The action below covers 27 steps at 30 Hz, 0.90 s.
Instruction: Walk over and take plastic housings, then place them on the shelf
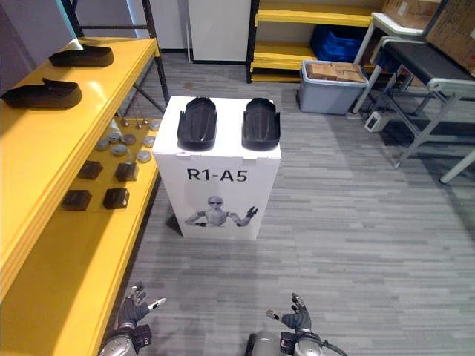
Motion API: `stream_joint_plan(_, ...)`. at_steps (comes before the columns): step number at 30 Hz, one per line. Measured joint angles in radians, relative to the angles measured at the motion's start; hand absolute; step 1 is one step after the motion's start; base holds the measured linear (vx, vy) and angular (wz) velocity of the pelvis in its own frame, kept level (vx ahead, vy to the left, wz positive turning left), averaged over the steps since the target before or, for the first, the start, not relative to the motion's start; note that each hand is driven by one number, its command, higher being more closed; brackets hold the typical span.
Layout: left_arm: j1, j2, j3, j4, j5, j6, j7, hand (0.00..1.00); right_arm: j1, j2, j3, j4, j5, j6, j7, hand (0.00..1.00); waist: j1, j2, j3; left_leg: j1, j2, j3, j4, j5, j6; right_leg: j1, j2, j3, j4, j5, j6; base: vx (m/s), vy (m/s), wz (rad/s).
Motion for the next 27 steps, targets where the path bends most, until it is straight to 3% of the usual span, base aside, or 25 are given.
stream_joint_plan(1, 0.000, 0.002, 0.000, 0.016, 0.000, 0.000, 0.000, 0.00, 0.002, -0.006, 0.001, 0.006, 0.000, 0.002, 0.000, 0.00, -0.008, -0.010, -0.008, 0.031, 0.009, -0.021, 0.003, -0.028, -0.029, 0.015, 0.019, 0.037, -0.027, 0.164, -0.015, 0.64, -0.317, 0.41)
stream_joint_plan(2, -0.003, -0.011, -0.001, 0.042, 0.002, 0.002, 0.000, 0.00, -0.005, -0.020, 0.001, 0.027, 0.000, 0.010, 0.000, 0.00, -0.004, 0.021, -0.016, 0.041, 0.045, -0.038, 0.019, -0.032, -0.041, 0.015, 0.045, 0.031, 0.004, 0.184, -0.067, 0.52, -0.263, 0.33)
stream_joint_plan(5, -0.013, -0.038, 0.001, 0.041, 0.011, 0.003, -0.001, 0.00, -0.011, -0.017, -0.002, 0.014, 0.000, 0.014, 0.000, 0.00, -0.009, 0.045, -0.018, -0.048, 0.084, -0.045, 0.237, 0.009, -0.085, 0.062, 0.060, -0.023, 0.018, 0.127, -0.107, 0.58, -0.294, 0.35)
stream_joint_plan(6, -0.023, -0.056, 0.004, 0.039, 0.011, 0.003, -0.003, 0.00, 0.012, -0.015, 0.005, -0.010, 0.000, 0.014, 0.000, 0.00, -0.008, 0.050, -0.015, -0.117, 0.112, -0.024, 0.442, 0.065, -0.089, 0.135, 0.067, -0.046, -0.012, 0.104, -0.116, 0.51, -0.256, 0.60)
stream_joint_plan(7, -0.023, -0.069, 0.004, 0.031, 0.012, 0.002, -0.006, 0.00, 0.026, -0.005, 0.014, -0.036, 0.001, 0.014, -0.002, 0.00, -0.001, 0.049, -0.012, -0.202, 0.173, 0.021, 0.656, 0.067, -0.091, 0.216, 0.082, -0.056, -0.057, 0.094, -0.130, 0.48, -0.233, 0.40)
stream_joint_plan(9, -0.023, -0.072, -0.001, 0.031, 0.012, 0.004, -0.014, 0.00, 0.025, 0.003, 0.003, -0.052, 0.005, 0.012, -0.006, 0.00, 0.009, 0.041, -0.016, -0.281, 0.227, 0.115, 0.749, 0.025, -0.111, 0.299, 0.087, -0.055, -0.119, 0.093, -0.132, 0.30, -0.099, 0.01)
stream_joint_plan(10, -0.022, -0.076, -0.001, 0.030, 0.012, 0.005, -0.016, 0.00, 0.026, 0.005, -0.001, -0.059, 0.005, 0.012, -0.007, 0.00, 0.013, 0.038, -0.016, -0.295, 0.232, 0.140, 0.717, 0.022, -0.110, 0.317, 0.084, -0.054, -0.137, 0.093, -0.131, 0.27, -0.039, -0.05)
stream_joint_plan(13, -0.020, -0.083, -0.001, 0.030, 0.012, 0.007, -0.017, 0.00, 0.031, 0.004, -0.022, -0.067, 0.005, 0.012, -0.008, 0.00, 0.018, 0.043, -0.019, -0.332, 0.229, 0.183, 0.406, 0.022, -0.115, 0.368, 0.069, -0.048, -0.185, 0.089, -0.121, 0.22, 0.071, -0.10)
stream_joint_plan(14, -0.017, -0.085, -0.001, 0.034, 0.012, 0.007, -0.016, 0.00, 0.033, 0.002, -0.032, -0.067, 0.005, 0.012, -0.008, 0.00, 0.018, 0.053, -0.025, -0.332, 0.214, 0.163, 0.247, 0.075, -0.108, 0.368, 0.067, -0.035, -0.184, 0.079, -0.102, 0.19, 0.184, -0.24)
stream_joint_plan(15, -0.015, -0.094, -0.001, 0.043, 0.012, 0.008, -0.016, 0.00, 0.039, -0.007, -0.047, -0.067, 0.005, 0.012, -0.009, 0.00, 0.018, 0.084, -0.038, -0.330, 0.208, 0.123, 0.134, 0.211, -0.115, 0.367, 0.081, -0.025, -0.181, 0.067, -0.082, 0.20, 0.209, -0.24)
stream_joint_plan(16, -0.015, -0.092, -0.001, 0.051, 0.012, 0.009, -0.016, 0.00, 0.038, -0.002, -0.059, -0.055, 0.005, 0.014, -0.010, 0.00, 0.017, 0.081, -0.039, -0.318, 0.203, 0.125, 0.123, 0.196, -0.122, 0.368, 0.079, -0.018, -0.182, 0.061, -0.071, 0.20, 0.224, -0.13)
stream_joint_plan(19, -0.004, -0.065, -0.002, 0.064, 0.022, 0.010, -0.015, 0.00, 0.074, 0.026, -0.057, -0.042, 0.005, 0.014, -0.012, 0.00, 0.020, 0.032, -0.047, -0.221, 0.131, 0.176, 0.001, 0.220, -0.098, 0.389, 0.012, 0.010, -0.184, 0.048, -0.036, 0.15, 0.192, -0.14)
stream_joint_plan(21, 0.007, -0.051, -0.001, 0.079, 0.023, 0.009, -0.016, 0.00, 0.078, 0.026, -0.058, -0.042, 0.005, 0.014, -0.014, 0.00, 0.017, 0.031, -0.053, -0.175, 0.099, 0.207, -0.058, 0.229, -0.088, 0.394, -0.014, 0.037, -0.187, 0.040, -0.014, 0.08, 0.165, -0.30)
stream_joint_plan(27, 0.012, -0.001, 0.000, 0.126, 0.042, 0.010, -0.014, 0.00, 0.073, 0.019, -0.069, -0.067, 0.003, 0.015, -0.030, 0.00, 0.016, 0.021, -0.069, -0.114, 0.068, 0.249, -0.186, 0.275, -0.083, 0.382, -0.017, 0.083, -0.203, 0.045, -0.005, 0.06, 0.087, -0.20)
